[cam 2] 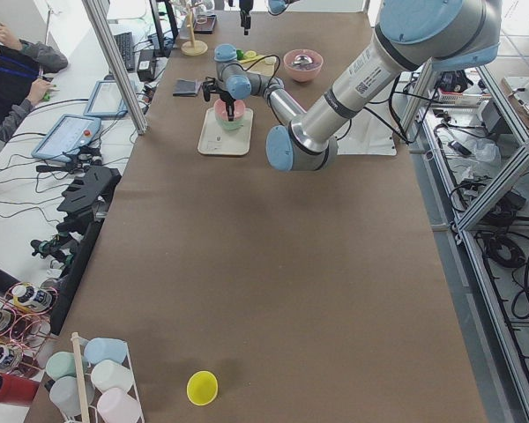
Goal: Stack pink bowl on green and place spoon
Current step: 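Lower the pink bowl into the mint-green bowl and open the left gripper, then withdraw the left arm while the right arm reaches toward the white spoon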
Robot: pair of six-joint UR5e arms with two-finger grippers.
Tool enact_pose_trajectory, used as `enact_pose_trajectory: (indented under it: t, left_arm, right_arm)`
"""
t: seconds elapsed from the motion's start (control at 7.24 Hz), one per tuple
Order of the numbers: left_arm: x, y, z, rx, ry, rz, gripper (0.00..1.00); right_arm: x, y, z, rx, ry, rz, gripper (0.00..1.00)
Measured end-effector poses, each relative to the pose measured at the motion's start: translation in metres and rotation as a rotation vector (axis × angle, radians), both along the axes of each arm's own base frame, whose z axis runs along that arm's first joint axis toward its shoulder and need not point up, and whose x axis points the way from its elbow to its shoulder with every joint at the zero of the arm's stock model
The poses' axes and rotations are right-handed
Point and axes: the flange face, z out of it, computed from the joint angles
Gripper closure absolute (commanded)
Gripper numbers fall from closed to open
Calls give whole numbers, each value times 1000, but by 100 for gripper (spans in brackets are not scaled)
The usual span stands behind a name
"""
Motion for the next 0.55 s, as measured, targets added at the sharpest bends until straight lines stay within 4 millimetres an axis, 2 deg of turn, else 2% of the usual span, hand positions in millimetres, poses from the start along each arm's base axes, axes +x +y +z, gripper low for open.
enact_pose_trajectory:
  t: [0.14, 0.41, 0.55]
  left_arm:
    - [0, 0, 0, 9, 10, 1, 2]
    - [-3, 0, 0, 32, 33, 3, 2]
    - [-12, -4, 0, 40, 42, 3, 2]
  right_arm:
    - [0, 0, 0, 1, 1, 1, 0]
    - [0, -1, 0, 3, 9, 4, 0]
    - [-1, -1, -1, 5, 10, 4, 0]
